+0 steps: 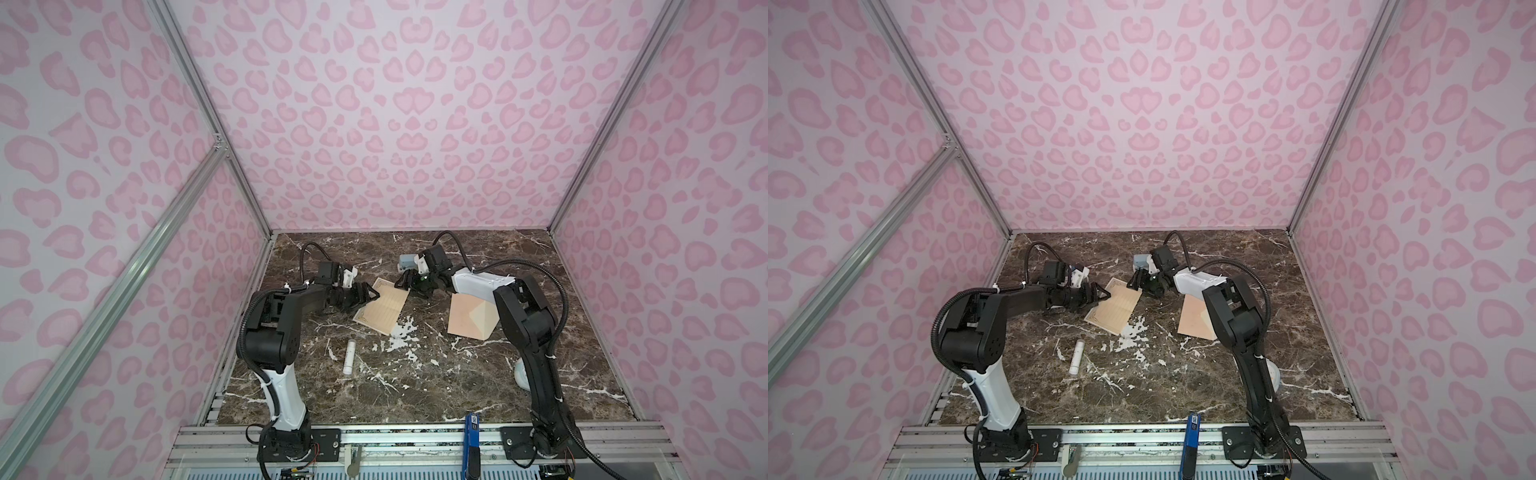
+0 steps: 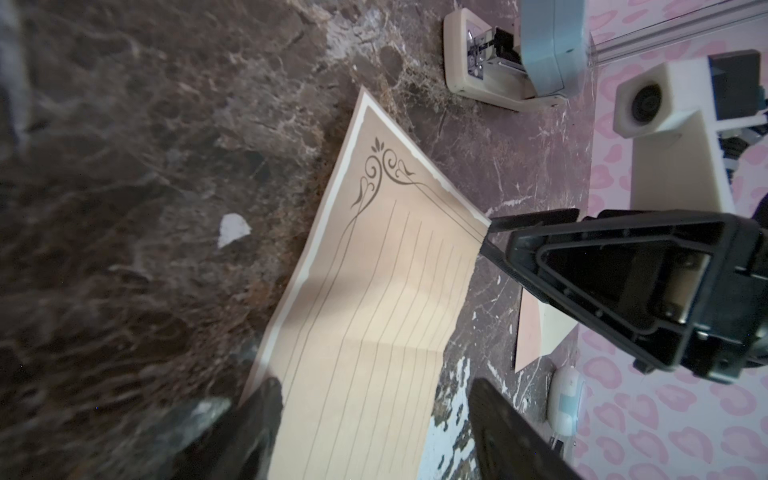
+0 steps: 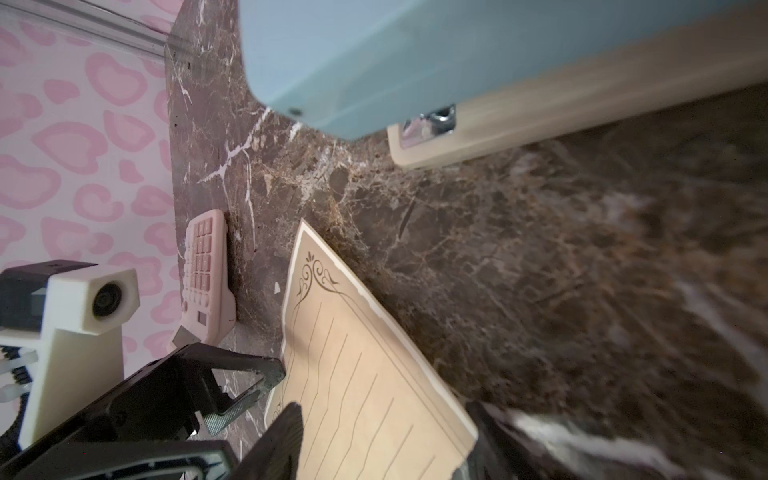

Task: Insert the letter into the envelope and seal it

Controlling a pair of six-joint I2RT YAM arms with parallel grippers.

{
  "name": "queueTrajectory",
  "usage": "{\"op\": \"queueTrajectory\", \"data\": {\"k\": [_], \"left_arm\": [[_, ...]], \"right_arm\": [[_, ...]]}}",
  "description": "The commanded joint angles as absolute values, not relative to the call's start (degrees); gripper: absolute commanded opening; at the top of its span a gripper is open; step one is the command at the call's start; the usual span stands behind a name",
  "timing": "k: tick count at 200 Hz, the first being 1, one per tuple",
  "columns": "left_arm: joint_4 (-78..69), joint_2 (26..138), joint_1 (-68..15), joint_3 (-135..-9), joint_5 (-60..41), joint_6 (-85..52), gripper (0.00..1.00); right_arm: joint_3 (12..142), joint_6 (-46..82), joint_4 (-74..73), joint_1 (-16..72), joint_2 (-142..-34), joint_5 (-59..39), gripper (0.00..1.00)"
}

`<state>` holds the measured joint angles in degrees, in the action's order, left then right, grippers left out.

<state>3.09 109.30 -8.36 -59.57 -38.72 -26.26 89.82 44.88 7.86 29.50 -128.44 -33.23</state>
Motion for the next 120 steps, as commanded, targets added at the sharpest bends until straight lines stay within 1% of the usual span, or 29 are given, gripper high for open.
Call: {"op": "queueTrajectory", "data": {"k": [1, 24, 37, 49, 87, 120], "left_arm": [[8.9, 110.2, -8.4, -59.4, -35.7, -26.1, 0.74], [8.9, 110.0, -8.4, -59.4, -35.7, -26.2, 0.74], [8.9, 109.8, -8.4, -59.4, -35.7, -26.3, 0.74], [8.9, 109.7, -8.4, -59.3, -35.7, -26.3, 0.74], [8.7, 109.2, -8.5, -59.4, -35.9, -26.7, 0.74], [8.5, 108.2, -8.5, -59.1, -36.1, -27.1, 0.74]], "right_arm": [[88.6, 46.2, 5.0, 29.6, -128.2, -34.8, 0.59], [87.7, 46.6, 3.0, 29.6, -127.8, -35.6, 0.49], [87.6, 46.6, 2.5, 29.7, -127.7, -35.8, 0.49], [87.6, 46.4, 2.3, 29.7, -127.7, -35.9, 0.45], [87.3, 45.4, 2.1, 30.0, -126.9, -35.7, 0.32], [87.4, 44.8, 2.5, 30.1, -126.5, -35.3, 0.19]]}}
